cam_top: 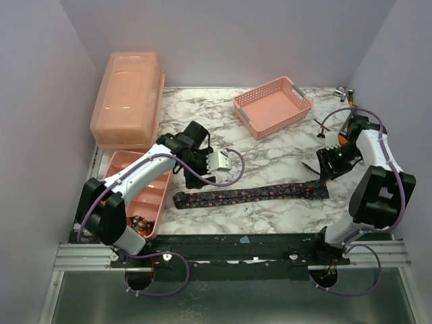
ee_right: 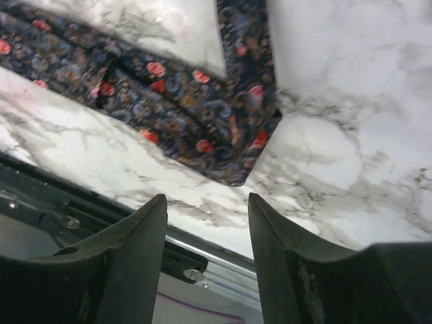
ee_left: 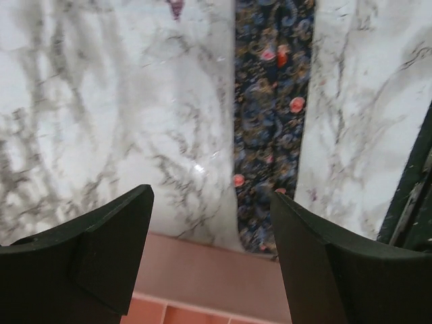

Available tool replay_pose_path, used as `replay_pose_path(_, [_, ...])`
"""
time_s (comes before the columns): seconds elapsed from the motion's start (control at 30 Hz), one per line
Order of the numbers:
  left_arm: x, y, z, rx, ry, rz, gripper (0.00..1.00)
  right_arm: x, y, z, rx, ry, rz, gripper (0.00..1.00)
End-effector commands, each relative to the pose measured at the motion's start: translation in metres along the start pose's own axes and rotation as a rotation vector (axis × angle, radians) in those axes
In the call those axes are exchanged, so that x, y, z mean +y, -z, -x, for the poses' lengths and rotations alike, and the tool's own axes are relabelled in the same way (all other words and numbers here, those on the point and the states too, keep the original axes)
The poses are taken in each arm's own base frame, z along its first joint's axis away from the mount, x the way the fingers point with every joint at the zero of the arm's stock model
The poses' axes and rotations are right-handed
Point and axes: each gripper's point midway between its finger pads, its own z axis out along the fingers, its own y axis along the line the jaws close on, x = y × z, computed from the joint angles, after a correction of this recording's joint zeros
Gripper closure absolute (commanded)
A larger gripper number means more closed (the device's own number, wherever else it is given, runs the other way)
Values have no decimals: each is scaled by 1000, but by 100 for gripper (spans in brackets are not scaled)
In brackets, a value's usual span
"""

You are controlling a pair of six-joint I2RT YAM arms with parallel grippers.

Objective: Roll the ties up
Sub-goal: Flatten out the tie at the center of the board.

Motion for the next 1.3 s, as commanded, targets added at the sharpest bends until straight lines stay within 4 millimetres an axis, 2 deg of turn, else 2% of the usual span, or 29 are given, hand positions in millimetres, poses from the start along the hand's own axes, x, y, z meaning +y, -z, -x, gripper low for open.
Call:
replay_pose_path(0.0, [-45,-37,-13,102,151,-116,24,33,4,-29,38,18,105,43])
replay_pose_path(0.1, [-52,-59,-27,186,162,-99,25,30,-13,-44,69,8,81,41])
replay_pose_path(0.17, [-49,-67,-35,232,183,-86,26,23,-22,-47,75,6,49,42])
replay_pose_path(0.27, [-41,-78,-52,323,186,-64,37,7,-37,-44,68,-8,-7,45])
replay_pose_path(0.4, [-21,-87,-65,392,176,-13,63,-17,-52,-22,38,-40,-47,52])
replay_pose_path(0.53, [9,-88,-70,430,221,37,71,-45,-55,8,9,-48,-91,59])
replay_pose_path(0.63, [29,-87,-73,439,257,63,71,-56,-45,21,-13,-20,-133,61])
replay_pose_path(0.7, [36,-84,-72,433,278,69,71,-52,-36,22,-25,4,-126,62])
replay_pose_path(0.77, [38,-82,-68,423,287,69,71,-39,-26,21,-50,28,-94,61])
replay_pose_path(0.8, [38,-82,-67,420,285,72,71,-32,-25,17,-55,32,-76,60])
replay_pose_path(0.83, [38,-81,-64,409,301,66,69,-15,-26,11,-73,35,-25,57])
replay_pose_path(0.93, [35,-81,-57,386,322,47,67,-7,-36,7,-70,14,7,54])
replay_pose_path(1.07, [34,-78,-57,385,320,44,64,-3,-46,13,-78,11,28,47])
replay_pose_path(1.27, [33,-76,-62,403,307,48,63,-2,-70,16,-44,42,11,46])
